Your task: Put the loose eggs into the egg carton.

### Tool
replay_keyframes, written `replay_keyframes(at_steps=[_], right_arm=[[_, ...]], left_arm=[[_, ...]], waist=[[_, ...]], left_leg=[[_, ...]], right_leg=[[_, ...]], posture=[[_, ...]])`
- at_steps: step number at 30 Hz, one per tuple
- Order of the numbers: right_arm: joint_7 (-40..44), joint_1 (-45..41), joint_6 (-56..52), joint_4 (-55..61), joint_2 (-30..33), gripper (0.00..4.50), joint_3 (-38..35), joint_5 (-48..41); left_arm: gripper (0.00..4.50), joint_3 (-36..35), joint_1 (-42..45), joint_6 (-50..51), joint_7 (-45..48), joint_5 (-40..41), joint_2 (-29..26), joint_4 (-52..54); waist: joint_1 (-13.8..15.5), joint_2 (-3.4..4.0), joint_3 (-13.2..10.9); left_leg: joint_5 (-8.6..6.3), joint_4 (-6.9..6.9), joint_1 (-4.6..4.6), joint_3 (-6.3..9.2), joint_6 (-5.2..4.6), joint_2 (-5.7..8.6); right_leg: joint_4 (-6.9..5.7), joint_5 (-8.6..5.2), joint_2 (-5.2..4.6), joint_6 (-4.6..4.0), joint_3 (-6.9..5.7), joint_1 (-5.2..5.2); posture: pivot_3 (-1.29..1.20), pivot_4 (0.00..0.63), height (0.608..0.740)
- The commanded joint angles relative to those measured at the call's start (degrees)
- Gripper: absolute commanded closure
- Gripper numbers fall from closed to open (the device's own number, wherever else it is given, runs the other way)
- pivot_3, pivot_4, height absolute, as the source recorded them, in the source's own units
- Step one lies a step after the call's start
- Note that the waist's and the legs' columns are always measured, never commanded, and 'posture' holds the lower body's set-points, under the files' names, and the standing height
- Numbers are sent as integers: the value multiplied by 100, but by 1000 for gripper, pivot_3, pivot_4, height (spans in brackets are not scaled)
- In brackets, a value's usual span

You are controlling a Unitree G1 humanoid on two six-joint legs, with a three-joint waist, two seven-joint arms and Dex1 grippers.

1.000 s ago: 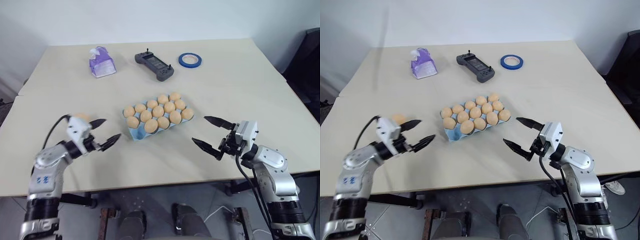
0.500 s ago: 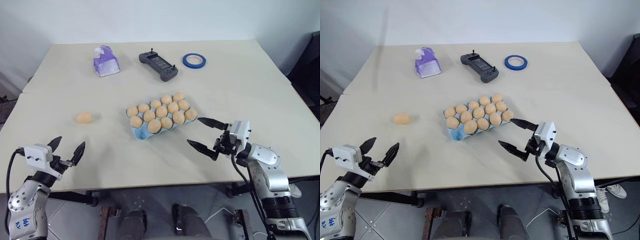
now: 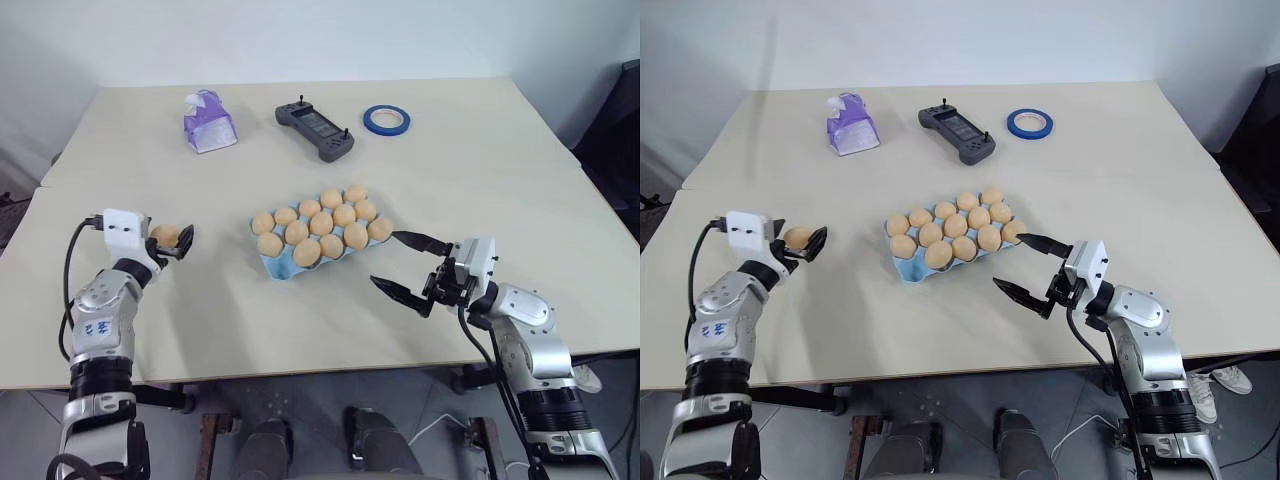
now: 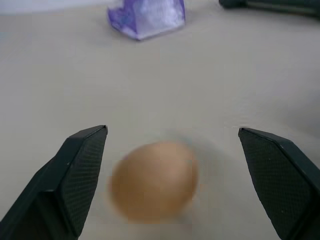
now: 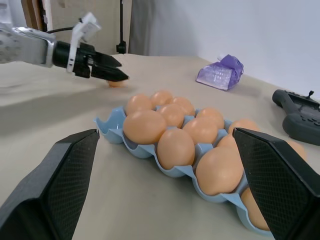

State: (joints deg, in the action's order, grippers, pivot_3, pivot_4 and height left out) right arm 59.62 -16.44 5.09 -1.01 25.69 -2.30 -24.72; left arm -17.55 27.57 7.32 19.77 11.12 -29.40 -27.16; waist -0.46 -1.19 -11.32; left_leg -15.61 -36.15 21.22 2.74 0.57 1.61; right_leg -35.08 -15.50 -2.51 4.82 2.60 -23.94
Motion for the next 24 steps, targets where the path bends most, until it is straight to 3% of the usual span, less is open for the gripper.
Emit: replay_keyframes(at_steps=[1,3,7,9,12,18,24], right_arm=[[-42,13,119,149,-38,0,-38,-36],[-69,72,123,196,-49,0,-46,-31],[-110,137,119,243,-60,0,-53,-21],[-123,139,119,243,-60,0,-59,-15],[-157,137,123,238,-51,0,-83,-10],[-190,138,124,240,-25,0,-96,10],[-261,153,151,249,-24,0,-126,40]], left_arm=[[204,-17,203,-169,-66,-120,-184,-355],[571,-12,269,-219,-37,-114,-211,-461],[1828,-15,260,-214,154,-43,-278,-511],[2182,-93,194,-618,377,84,-263,-308],[2222,-26,111,-1134,1172,419,-238,250],[2222,815,-95,-601,2669,763,-301,1486],[2222,1461,-126,-911,3303,511,-172,1405]], waist=[[-3,0,0],[7,-1,0],[29,-1,0],[29,-2,1],[27,-2,1],[26,-1,1],[3,-2,1]], left_leg=[[0,0,0,-2,0,0],[-1,0,3,-1,2,-2],[-2,-2,5,1,2,-3],[-2,-3,5,0,2,-3],[-2,-2,5,0,3,-4],[-3,-1,5,-1,5,-6],[-2,-1,1,-6,3,-7]], right_leg=[[-1,0,0,0,1,-2],[-1,0,0,0,3,-4],[-1,0,-1,0,11,-4],[-2,0,-2,0,13,-4],[-2,0,-2,0,13,-5],[0,0,-3,-1,15,-3],[-8,-1,2,-3,20,-4]], posture=[[0,150,740],[0,150,740],[0,150,740],[0,150,740],[0,150,740],[0,150,740],[0,150,740]])
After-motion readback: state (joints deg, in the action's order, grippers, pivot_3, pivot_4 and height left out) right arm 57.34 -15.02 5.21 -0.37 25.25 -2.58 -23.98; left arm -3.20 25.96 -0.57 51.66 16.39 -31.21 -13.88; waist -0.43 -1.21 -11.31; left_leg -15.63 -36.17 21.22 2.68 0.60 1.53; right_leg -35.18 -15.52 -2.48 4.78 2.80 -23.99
